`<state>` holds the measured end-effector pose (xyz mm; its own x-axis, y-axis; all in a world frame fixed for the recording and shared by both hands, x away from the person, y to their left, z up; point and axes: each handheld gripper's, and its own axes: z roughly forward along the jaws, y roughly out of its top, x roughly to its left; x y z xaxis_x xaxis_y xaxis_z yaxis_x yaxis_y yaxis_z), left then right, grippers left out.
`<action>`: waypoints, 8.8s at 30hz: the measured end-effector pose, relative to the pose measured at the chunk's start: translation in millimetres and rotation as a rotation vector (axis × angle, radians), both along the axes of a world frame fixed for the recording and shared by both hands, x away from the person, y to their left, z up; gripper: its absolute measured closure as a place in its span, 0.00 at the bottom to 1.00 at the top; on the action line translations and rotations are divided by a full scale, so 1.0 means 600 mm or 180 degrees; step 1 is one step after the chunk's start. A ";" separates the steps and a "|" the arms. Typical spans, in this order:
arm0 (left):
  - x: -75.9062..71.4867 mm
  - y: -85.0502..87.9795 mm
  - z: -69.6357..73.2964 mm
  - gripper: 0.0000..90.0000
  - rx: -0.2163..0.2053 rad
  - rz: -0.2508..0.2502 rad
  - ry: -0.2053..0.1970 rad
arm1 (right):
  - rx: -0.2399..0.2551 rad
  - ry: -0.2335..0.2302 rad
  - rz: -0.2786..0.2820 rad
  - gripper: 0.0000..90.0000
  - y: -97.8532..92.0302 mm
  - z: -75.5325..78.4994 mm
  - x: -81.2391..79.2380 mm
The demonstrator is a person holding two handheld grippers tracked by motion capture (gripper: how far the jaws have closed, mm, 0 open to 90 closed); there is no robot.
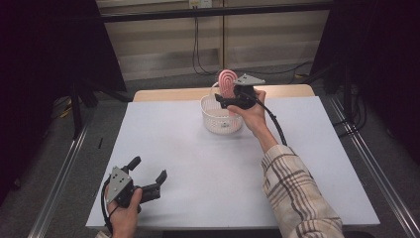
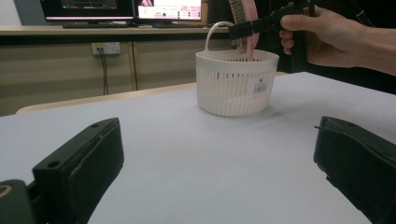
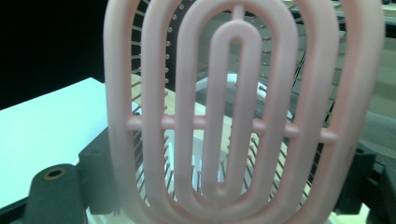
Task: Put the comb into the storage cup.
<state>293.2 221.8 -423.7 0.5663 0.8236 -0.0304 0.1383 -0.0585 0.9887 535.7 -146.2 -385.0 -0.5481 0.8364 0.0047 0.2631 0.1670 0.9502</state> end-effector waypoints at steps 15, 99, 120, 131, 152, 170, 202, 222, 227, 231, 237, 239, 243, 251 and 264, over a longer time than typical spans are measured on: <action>0.001 0.000 0.000 0.02 0.0006 0.0015 -0.0004 | -0.0017 0.0012 0.0065 0.20 0.008 0.002 0.000; 0.003 0.002 -0.001 0.02 -0.0005 -0.0006 0.0014 | -0.0408 0.0445 0.0443 0.15 0.101 -0.007 0.016; 0.002 0.001 0.000 0.02 -0.0010 -0.0002 0.0004 | -0.0336 0.0447 0.0413 0.12 0.098 0.002 0.014; 0.001 0.003 0.001 0.02 0.0007 0.0002 -0.0002 | -0.0212 0.0409 0.0341 0.06 0.092 0.009 0.004; 0.001 0.003 0.000 0.02 0.0008 0.0019 0.0006 | -0.0061 0.0224 0.0199 0.03 0.073 0.022 -0.020; 0.003 0.005 -0.001 0.02 -0.0023 0.0077 0.0012 | -0.0095 0.0046 0.0099 0.02 0.057 0.034 -0.049; -0.004 0.012 0.000 0.02 -0.0012 0.0144 -0.0006 | 0.0141 -0.0184 -0.0139 0.02 0.000 0.046 -0.114; -0.004 0.010 0.001 0.02 0.0028 0.0129 -0.0010 | 0.0309 -0.0396 -0.0233 0.01 -0.032 0.053 -0.174; -0.004 0.009 0.001 0.02 0.0016 0.0131 -0.0018 | 0.0247 -0.0414 -0.0279 0.00 -0.040 0.047 -0.186; -0.005 0.010 0.001 0.02 0.0002 0.0126 -0.0018 | 0.0231 -0.0423 -0.0325 0.00 -0.049 0.043 -0.195; -0.005 0.009 0.001 0.02 0.0008 0.0126 -0.0017 | 0.0237 -0.0432 -0.0427 0.00 -0.063 0.031 -0.211; -0.005 0.009 0.002 0.02 0.0014 0.0121 -0.0020 | 0.0214 -0.0429 -0.0447 0.00 -0.069 0.029 -0.217; -0.004 0.009 0.001 0.02 0.0015 0.0132 -0.0015 | 0.0244 -0.0475 -0.0499 0.00 -0.080 0.030 -0.229; -0.005 0.009 0.001 0.02 0.0000 0.0131 -0.0015 | 0.0196 -0.0453 -0.0484 0.00 -0.088 0.032 -0.249; -0.005 0.009 0.001 0.02 -0.0053 0.0157 -0.0016 | 0.0199 -0.0582 -0.0511 0.00 -0.100 0.023 -0.288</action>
